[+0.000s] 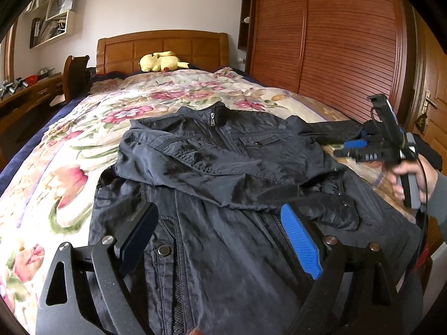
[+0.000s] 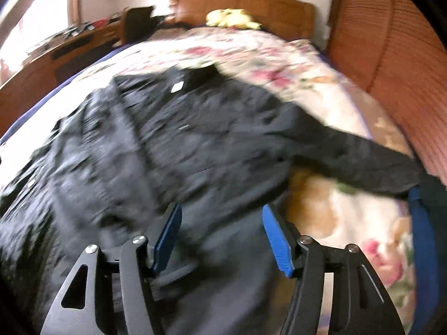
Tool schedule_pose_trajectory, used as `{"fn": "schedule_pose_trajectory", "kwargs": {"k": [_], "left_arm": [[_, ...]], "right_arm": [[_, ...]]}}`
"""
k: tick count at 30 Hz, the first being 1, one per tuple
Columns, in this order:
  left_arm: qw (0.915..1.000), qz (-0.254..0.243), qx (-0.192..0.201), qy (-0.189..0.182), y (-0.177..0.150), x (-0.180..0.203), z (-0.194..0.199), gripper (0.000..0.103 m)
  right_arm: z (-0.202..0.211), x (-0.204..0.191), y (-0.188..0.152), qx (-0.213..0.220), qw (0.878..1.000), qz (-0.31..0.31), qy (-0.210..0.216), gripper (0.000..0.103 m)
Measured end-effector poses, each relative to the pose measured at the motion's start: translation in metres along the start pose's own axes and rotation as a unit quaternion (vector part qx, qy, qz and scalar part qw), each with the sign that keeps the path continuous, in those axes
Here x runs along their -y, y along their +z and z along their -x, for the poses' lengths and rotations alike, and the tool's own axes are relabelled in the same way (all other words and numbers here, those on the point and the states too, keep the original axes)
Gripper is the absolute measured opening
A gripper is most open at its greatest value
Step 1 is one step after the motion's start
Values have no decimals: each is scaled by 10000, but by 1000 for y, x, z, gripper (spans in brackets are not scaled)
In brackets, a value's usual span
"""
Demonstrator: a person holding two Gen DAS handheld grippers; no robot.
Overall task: Fold large clothes
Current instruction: 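Move the right tool to the other sleeve cuff and close on it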
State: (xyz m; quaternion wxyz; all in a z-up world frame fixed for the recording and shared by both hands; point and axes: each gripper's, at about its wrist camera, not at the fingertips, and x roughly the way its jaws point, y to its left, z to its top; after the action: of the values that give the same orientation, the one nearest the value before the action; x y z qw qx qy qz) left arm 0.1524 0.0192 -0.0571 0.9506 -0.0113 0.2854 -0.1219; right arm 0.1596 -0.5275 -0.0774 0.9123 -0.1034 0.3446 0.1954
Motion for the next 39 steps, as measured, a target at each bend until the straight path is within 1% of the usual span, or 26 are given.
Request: {"fn": "schedule_pose_trajectory", "kwargs": {"k": [2, 5, 8, 9, 14, 18, 23, 27, 30, 32, 35, 39], "left_arm": [[10000, 18, -8, 10, 0, -1, -1, 90], [10000, 22, -20, 45, 0, -2, -4, 90], [9999, 22, -52, 83, -1, -2, -8, 90], [9999, 20, -65, 95, -1, -3, -10, 90], [9998, 10, -115, 133, -3, -3, -15, 90], [9998, 18, -164, 146, -4, -3, -20, 90], [9996, 25, -232, 158, -6, -4, -24, 90], [9995, 39, -290, 156, -7, -4, -28, 90], [9994, 45, -311, 141, -7, -4, -29, 90], [9993, 47, -336, 131, -7, -4, -29, 90], [9992, 27, -373, 138, -8, -4, -31, 90], [9993, 15, -365, 127, -8, -4, -31, 90]], "right_arm": [[-6, 20, 5, -3, 9996, -87, -272, 64], [-24, 51, 9, -157, 9975, -271, -635, 64], [-43, 79, 13, -323, 9945, -464, -884, 64], [-51, 83, 18, -354, 9936, -511, -940, 64], [-74, 114, 28, -388, 9899, -959, -966, 64], [-90, 131, 33, -401, 9855, -1334, -970, 64], [-113, 157, 35, -400, 9762, -1898, -968, 64], [-127, 173, 34, -483, 9687, -2149, -1145, 65], [-134, 182, 30, -573, 9631, -2316, -1243, 69], [-139, 187, 27, -637, 9601, -2428, -1235, 71], [-142, 191, 21, -698, 9545, -2616, -1247, 72], [-143, 188, 18, -794, 9521, -2647, -1307, 76]]}}
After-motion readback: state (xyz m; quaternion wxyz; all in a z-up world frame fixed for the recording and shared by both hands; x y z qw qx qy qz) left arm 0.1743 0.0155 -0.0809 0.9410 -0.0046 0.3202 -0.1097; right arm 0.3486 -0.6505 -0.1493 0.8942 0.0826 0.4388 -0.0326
